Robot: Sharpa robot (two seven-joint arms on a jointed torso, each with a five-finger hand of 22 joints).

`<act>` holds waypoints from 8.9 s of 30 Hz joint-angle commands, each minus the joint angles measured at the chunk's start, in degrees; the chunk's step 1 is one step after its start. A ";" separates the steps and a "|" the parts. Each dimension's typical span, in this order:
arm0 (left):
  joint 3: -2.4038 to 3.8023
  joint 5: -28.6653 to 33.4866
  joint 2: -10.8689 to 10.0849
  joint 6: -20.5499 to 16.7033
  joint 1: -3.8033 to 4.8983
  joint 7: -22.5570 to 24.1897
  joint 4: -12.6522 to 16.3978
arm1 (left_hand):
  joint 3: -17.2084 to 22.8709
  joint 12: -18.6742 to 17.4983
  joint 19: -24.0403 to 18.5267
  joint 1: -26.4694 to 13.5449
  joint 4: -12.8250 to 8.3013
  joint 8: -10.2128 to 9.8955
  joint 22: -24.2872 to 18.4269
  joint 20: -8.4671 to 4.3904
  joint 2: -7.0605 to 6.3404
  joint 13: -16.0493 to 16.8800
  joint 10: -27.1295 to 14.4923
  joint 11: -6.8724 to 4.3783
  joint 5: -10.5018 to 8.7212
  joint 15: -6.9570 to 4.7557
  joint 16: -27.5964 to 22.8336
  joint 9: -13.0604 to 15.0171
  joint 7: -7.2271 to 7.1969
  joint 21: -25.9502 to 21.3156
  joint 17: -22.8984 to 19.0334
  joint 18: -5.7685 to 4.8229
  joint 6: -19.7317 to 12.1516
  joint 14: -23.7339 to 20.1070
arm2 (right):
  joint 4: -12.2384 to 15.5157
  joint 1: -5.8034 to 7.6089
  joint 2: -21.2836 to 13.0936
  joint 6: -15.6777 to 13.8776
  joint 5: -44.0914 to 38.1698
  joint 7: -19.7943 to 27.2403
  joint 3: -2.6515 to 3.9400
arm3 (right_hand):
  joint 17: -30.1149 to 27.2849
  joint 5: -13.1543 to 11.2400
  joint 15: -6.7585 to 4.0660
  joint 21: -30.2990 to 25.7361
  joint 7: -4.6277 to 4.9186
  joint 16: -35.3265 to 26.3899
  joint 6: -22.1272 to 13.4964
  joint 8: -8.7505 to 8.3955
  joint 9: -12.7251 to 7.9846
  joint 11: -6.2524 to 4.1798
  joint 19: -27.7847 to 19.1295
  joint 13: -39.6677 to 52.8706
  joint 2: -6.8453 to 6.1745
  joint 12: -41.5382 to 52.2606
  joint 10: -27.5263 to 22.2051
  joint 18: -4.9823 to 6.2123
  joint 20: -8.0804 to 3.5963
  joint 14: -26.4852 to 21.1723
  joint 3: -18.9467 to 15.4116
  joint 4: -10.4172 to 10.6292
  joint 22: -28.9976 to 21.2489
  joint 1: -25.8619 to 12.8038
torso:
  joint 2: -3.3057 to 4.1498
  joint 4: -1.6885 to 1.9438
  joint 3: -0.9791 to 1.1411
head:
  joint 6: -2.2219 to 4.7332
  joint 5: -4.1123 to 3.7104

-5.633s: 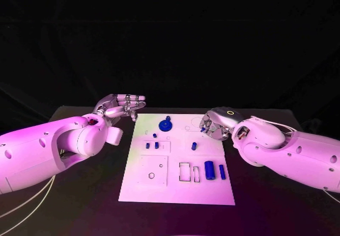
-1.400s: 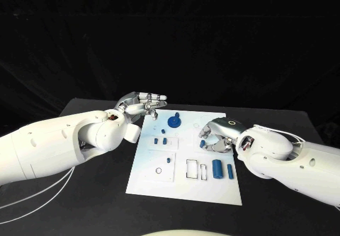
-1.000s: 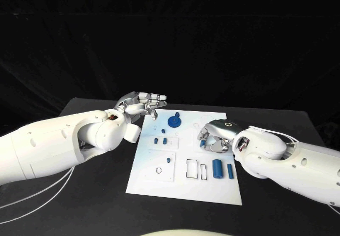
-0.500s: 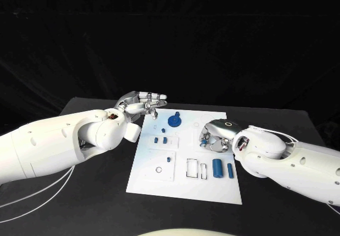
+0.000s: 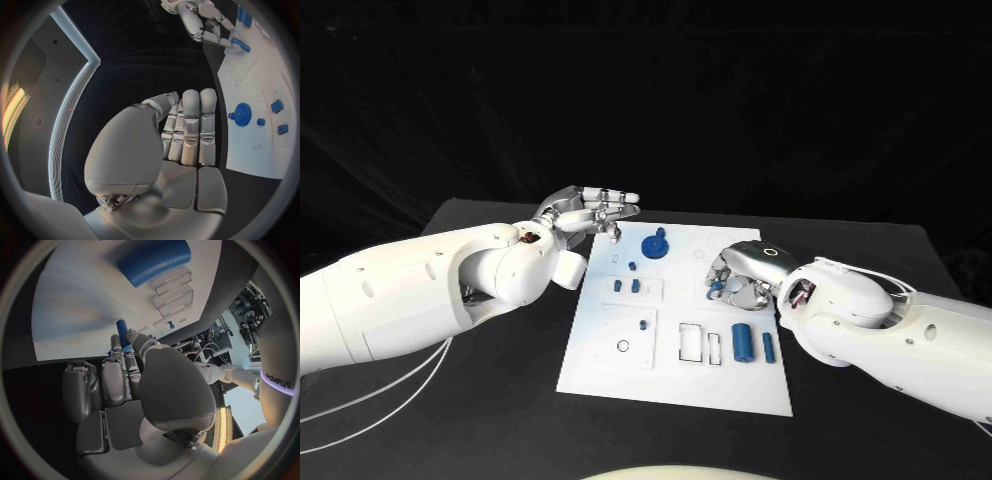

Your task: Assemble the parts on the task board

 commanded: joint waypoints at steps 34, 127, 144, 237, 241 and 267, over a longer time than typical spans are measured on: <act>0.03 -0.18 1.77 1.18 0.02 0.25 -0.56 | -0.34 0.27 -0.31 -0.25 -0.06 0.05 -0.04 0.06 0.09 0.08 -0.40 0.11 0.03 0.18 0.25 -0.06 0.03 -0.38 -0.12 0.65 -0.30 -0.30 | 1.46 -4.96 13.85 -1.12 1.00 3.60 -0.63 | 0.14 1.68 -0.23 0.28 0.41 0.45 0.09 -0.38 0.12 -1.03 1.55 0.30 -0.12 -1.10 2.07 -0.93 -0.23 1.82 2.53 -1.92 11.14 0.69 | 0.12 -0.02 0.01 | -0.48 2.27; -1.11 -0.18 0.50 1.53 0.02 0.07 -0.35 | -0.57 0.49 -0.44 -0.29 -0.11 0.14 -0.33 0.08 0.16 0.11 -0.57 0.14 0.01 0.21 0.33 -0.07 0.06 -0.63 -0.20 0.69 -0.38 -0.41 | 16.66 -5.24 -17.66 -7.94 11.97 -16.66 -1.13 | 15.14 15.82 -2.78 8.10 -2.64 11.43 -2.80 6.24 5.16 -4.33 5.64 65.51 -1.59 63.16 13.90 -2.82 -2.43 4.35 -28.31 14.67 14.76 -12.13 | -0.81 -1.47 -0.11 | 0.14 -4.88; -1.18 -0.18 0.46 1.91 0.01 0.00 -0.20 | -0.64 0.53 -0.43 -0.35 -0.08 0.16 -0.32 0.09 0.15 0.12 -0.60 0.15 0.00 0.22 0.34 -0.07 0.06 -0.63 -0.22 0.68 -0.40 -0.44 | 13.54 -7.42 -12.36 -9.61 9.24 -20.30 -1.17 | 15.87 15.00 -2.63 8.35 -2.61 11.86 -3.32 6.60 6.26 -4.23 5.74 66.99 -1.01 63.82 13.72 -2.87 -2.37 4.41 -30.71 15.33 14.83 -13.73 | -0.73 -1.44 -0.23 | -0.21 -4.92; -1.20 -0.18 -0.09 2.74 -0.05 -0.58 0.01 | -0.89 0.67 -0.63 -0.62 0.06 0.22 -0.70 0.14 0.24 0.12 -0.85 0.19 0.01 0.27 0.39 -0.08 0.08 -0.98 -0.31 0.74 -0.51 -0.54 | 10.56 -8.81 -0.71 -6.44 12.25 -20.91 -0.44 | 17.41 4.23 -3.75 9.14 -4.32 12.52 -2.29 11.21 15.94 -5.64 6.08 69.68 3.54 62.26 14.53 -3.06 -3.34 4.62 -36.64 15.47 15.08 -22.99 | -0.90 -1.51 -0.28 | -0.65 -3.52; -1.20 -0.18 -0.10 2.78 -0.05 -0.61 0.01 | -0.89 0.67 -0.63 -0.62 0.06 0.22 -0.70 0.14 0.24 0.12 -0.85 0.19 0.01 0.27 0.39 -0.08 0.08 -0.98 -0.31 0.74 -0.51 -0.54 | 10.83 -8.81 -0.79 -6.66 12.21 -20.64 -0.44 | 17.42 3.98 -3.74 9.14 -4.31 12.52 -2.32 11.22 16.03 -5.63 6.08 69.67 3.37 62.20 14.52 -3.06 -3.34 4.62 -36.46 15.49 15.08 -23.18 | -0.91 -1.50 -0.28 | -0.58 -3.54; -1.21 -0.18 -0.26 2.73 -0.06 -0.72 -0.11 | -0.95 0.83 -0.62 -0.55 0.03 0.30 -0.73 0.17 0.43 0.13 -1.02 0.17 0.06 0.28 0.47 -0.09 0.06 -1.05 -0.37 0.75 -0.60 -0.61 | 13.83 -9.03 -3.17 -3.75 9.23 -20.14 -0.44 | 18.01 10.25 -4.02 9.14 -4.69 12.80 -2.48 11.58 17.92 -5.98 6.08 70.60 7.71 62.28 14.94 -3.06 -3.57 4.76 -32.69 12.98 15.08 -14.39 | -0.85 -1.50 -0.24 | -0.81 -3.03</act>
